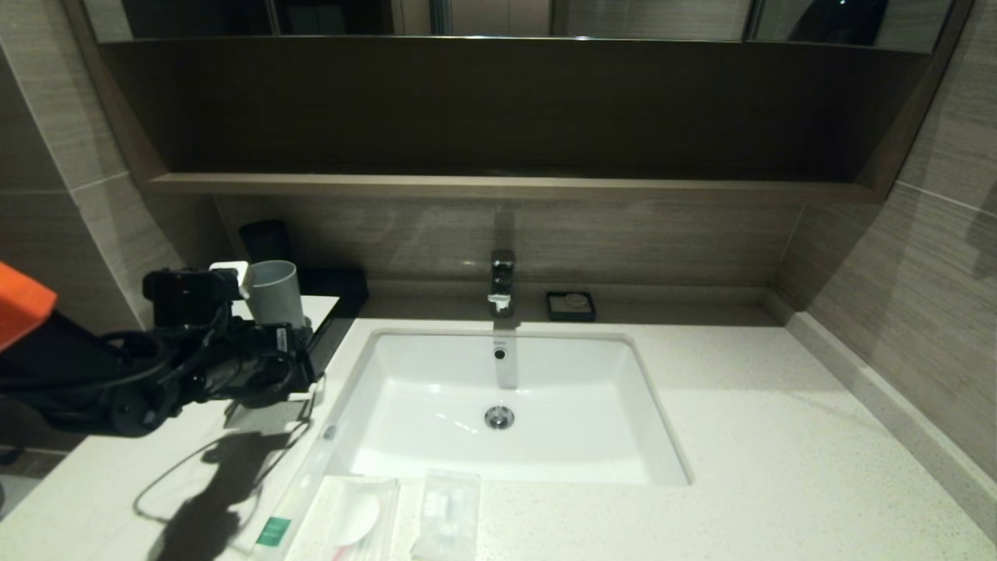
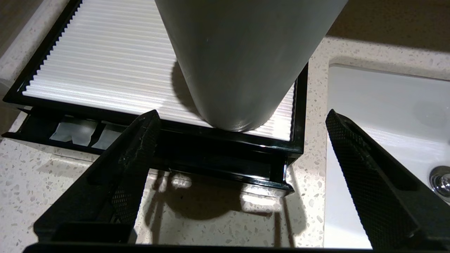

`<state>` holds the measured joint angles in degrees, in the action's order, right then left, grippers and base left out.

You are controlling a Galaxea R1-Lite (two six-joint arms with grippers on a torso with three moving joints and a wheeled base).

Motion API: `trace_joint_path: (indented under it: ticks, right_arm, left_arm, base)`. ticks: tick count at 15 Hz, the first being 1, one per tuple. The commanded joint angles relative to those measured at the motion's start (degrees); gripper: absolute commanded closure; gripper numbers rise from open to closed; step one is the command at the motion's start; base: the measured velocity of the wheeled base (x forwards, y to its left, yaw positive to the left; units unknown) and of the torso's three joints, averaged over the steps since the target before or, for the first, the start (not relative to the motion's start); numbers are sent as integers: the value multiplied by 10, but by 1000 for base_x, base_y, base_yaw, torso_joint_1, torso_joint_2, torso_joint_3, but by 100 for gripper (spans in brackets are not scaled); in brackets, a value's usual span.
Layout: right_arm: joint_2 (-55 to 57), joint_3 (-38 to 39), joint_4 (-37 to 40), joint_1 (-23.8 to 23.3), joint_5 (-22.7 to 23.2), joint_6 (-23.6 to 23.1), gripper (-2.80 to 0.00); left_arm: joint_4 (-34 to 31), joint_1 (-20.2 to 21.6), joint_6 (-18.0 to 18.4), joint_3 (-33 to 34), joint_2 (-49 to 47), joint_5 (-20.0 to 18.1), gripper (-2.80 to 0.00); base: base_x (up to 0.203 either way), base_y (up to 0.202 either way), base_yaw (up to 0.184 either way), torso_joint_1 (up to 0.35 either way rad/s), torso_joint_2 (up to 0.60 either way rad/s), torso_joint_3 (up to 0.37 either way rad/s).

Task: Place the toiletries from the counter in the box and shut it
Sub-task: Pick up the cup

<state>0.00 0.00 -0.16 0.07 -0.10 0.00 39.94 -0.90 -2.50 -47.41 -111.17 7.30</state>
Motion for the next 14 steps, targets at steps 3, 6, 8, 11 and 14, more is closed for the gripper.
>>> trace_joint_path:
  ticks: [3,6,8,11,14]
  right_arm:
    - [-1,1,0,0,0,0,0]
    - [-1,1,0,0,0,0,0]
    - [-1,1,0,0,0,0,0]
    - [-1,1,0,0,0,0,0]
    - [-1,1,0,0,0,-1,0]
  left_arm:
    - [4,0,0,-11,-8,1,-280]
    - [12,0,-1,-10,-18,0,-280]
    - [15,0,-1,-12,-19,0,-280]
    - [15,0,-1,-20,-20,0,-280]
    - [15,0,-3,-22,-24,0,-280]
  base:
    - [0,0,0,0,0,0]
    - [0,0,0,0,0,0]
    - [0,0,0,0,0,0]
    - [0,0,0,0,0,0]
    - [0,0,0,0,0,0]
